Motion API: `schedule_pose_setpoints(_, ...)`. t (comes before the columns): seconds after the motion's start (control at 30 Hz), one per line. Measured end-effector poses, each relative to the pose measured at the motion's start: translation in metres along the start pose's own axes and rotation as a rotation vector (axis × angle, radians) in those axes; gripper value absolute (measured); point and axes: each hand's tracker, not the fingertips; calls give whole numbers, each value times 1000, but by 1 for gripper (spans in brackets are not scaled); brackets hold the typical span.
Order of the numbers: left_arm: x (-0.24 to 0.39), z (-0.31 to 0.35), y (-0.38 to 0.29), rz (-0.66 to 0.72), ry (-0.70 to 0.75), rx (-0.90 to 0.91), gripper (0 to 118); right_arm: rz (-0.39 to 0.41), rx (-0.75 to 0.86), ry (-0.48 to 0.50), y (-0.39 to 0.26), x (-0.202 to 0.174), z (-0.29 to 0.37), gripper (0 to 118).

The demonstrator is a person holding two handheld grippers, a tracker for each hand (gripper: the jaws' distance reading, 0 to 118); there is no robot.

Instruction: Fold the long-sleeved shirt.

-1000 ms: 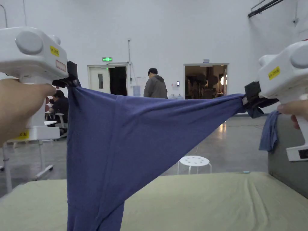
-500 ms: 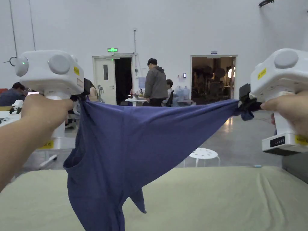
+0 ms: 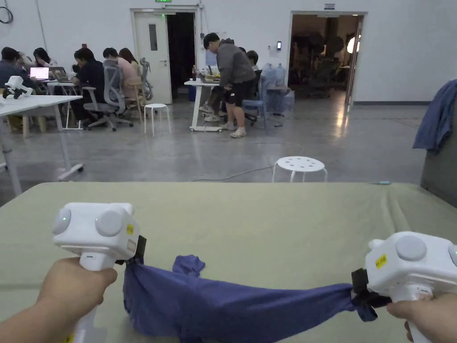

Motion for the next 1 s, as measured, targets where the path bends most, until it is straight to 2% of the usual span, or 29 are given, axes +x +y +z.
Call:
schedule_pose_setpoints(0.07, -4, 0, -31, -20, 0, -32, 2, 7, -15, 6, -37, 8, -2, 8)
schedule_pose_setpoints(0.1, -5, 3, -49, -41, 1, -49, 2, 52, -31, -1, -42, 13, -20, 8)
schedule_pose_setpoints(0.17, -3, 24, -94, -116, -44, -40, 2, 122, -30, 5, -82, 18, -12, 8)
schedule_pose_setpoints(0.23, -8, 39, -136, -158, -22, -112, 2, 182, -54, 31, -130, 18, 8, 8)
schedule_pose_setpoints(0.4, -10, 107, -230, -123, -73, -185, 2, 232, -60, 53, -234, 21, 55, 8)
schedule_pose_setpoints(0.5, -1, 144, -281, -223, -68, -211, 2, 238, -104, 85, -286, 31, 75, 8)
schedule_pose_setpoints(0.63, -1, 179, -337, -173, -113, -261, 2, 304, -126, 73, -340, 34, 109, 8)
schedule_pose_setpoints(0.77, 6, 199, -384, -149, -144, -304, 2, 257, -151, 81, -378, 48, 119, 8)
schedule_pose_setpoints(1.0, -2, 178, -434, -121, -150, -349, 2, 207, -208, 56, -419, 53, 102, 8)
